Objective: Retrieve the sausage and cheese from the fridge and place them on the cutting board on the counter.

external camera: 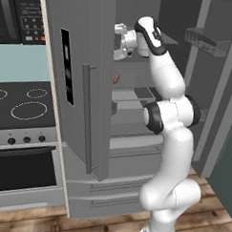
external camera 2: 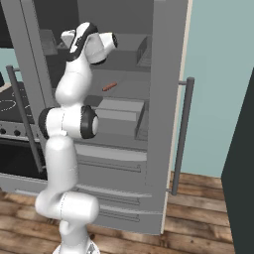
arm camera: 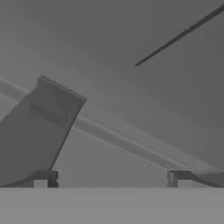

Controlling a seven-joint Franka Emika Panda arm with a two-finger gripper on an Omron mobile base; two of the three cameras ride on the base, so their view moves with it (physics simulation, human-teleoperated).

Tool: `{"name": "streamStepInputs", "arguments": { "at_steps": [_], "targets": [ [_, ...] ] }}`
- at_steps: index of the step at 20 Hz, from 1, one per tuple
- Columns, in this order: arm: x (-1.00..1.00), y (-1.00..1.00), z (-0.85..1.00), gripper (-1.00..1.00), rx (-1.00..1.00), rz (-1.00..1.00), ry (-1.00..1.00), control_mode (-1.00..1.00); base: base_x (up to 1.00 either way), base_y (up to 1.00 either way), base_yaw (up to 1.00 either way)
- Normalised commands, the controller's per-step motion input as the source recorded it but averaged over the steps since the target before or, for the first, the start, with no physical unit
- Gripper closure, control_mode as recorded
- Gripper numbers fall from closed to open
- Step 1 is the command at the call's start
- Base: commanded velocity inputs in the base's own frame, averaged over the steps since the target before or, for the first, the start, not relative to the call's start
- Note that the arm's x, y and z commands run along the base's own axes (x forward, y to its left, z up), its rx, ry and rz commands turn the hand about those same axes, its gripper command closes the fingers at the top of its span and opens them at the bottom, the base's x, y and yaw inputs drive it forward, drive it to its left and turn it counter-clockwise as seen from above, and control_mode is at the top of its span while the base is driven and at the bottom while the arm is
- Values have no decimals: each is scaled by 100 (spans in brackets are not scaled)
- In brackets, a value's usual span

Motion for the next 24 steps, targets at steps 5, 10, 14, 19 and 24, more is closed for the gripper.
{"name": "streamStepInputs", "arguments": {
  "at_steps": [5, 10, 14, 19, 24],
  "targets": [
    [-87, 43, 18, -100, 0, 20, -30, -100, 0, 0, 0],
    [-100, 63, 8, -100, -2, 24, -36, -100, 0, 0, 0],
    [-100, 91, 4, -100, -5, 17, -40, -100, 0, 0, 0],
    [-81, -29, 11, -100, -1, -25, -5, -100, 0, 0, 0],
    [2, -59, -28, -100, -7, -13, -5, -100, 0, 0, 0]
  ]
}}
